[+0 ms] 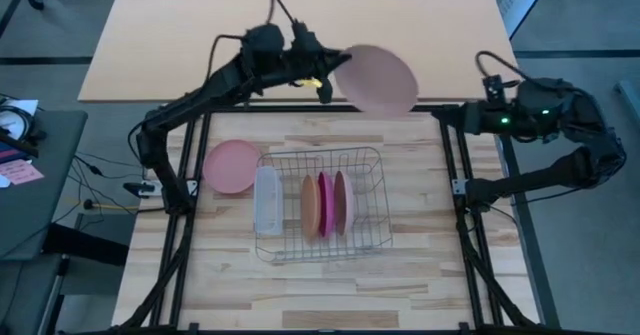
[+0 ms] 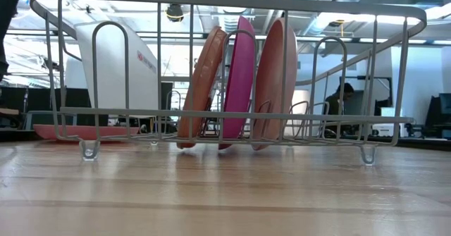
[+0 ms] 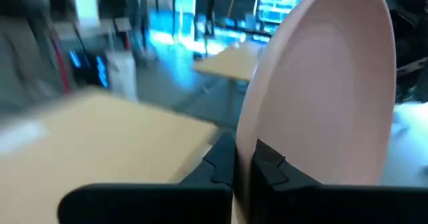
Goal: Sort dishes
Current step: Put the light orange plate in the dish rack
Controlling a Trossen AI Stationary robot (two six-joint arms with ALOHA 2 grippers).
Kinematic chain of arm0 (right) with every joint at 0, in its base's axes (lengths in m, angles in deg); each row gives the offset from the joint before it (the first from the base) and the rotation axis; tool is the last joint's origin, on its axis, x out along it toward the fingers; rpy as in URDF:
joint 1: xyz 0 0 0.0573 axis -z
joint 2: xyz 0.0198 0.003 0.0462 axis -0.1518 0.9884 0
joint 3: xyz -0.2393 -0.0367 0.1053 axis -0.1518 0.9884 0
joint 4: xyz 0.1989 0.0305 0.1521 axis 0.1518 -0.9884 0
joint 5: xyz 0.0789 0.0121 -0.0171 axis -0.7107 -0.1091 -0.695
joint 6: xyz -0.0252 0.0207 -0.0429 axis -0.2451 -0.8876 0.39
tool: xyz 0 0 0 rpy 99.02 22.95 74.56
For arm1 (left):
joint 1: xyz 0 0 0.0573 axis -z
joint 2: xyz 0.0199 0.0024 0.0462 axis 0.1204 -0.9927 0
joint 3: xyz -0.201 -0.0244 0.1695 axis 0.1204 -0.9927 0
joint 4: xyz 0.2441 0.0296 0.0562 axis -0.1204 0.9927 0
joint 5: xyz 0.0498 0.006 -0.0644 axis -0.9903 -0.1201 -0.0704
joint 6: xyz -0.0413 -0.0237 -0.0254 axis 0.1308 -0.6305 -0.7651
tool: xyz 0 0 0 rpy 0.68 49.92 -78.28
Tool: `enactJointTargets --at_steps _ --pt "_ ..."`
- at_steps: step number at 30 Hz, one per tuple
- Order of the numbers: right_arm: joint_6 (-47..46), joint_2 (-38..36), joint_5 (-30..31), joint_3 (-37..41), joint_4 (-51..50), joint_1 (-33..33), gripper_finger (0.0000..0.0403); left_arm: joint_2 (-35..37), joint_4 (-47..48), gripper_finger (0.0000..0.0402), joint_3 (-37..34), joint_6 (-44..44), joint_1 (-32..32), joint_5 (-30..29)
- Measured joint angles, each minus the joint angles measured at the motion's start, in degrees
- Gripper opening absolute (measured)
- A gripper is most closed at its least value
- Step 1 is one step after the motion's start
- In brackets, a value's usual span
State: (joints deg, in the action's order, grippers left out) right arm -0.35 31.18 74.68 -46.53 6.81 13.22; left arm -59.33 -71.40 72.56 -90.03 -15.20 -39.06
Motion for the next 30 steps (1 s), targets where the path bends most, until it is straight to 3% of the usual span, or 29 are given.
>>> enactJointTargets --at_steps 12,23,30 --pt "2.5 -5.0 0.6 0.0 0.1 0.0 0.0265 -0.2 1.5 0.0001 14.3 40.8 -1.8 2.3" --pt "4.9 -6.4 2.4 0.0 -0.2 0.1 0.0265 -1.0 7.3 0.0000 14.8 50.2 1.5 11.0" --pt "4.9 -6.3 2.4 0.0 -0.3 0.1 0.0265 -5.7 11.9 0.0002 14.6 59.1 6.6 12.0"
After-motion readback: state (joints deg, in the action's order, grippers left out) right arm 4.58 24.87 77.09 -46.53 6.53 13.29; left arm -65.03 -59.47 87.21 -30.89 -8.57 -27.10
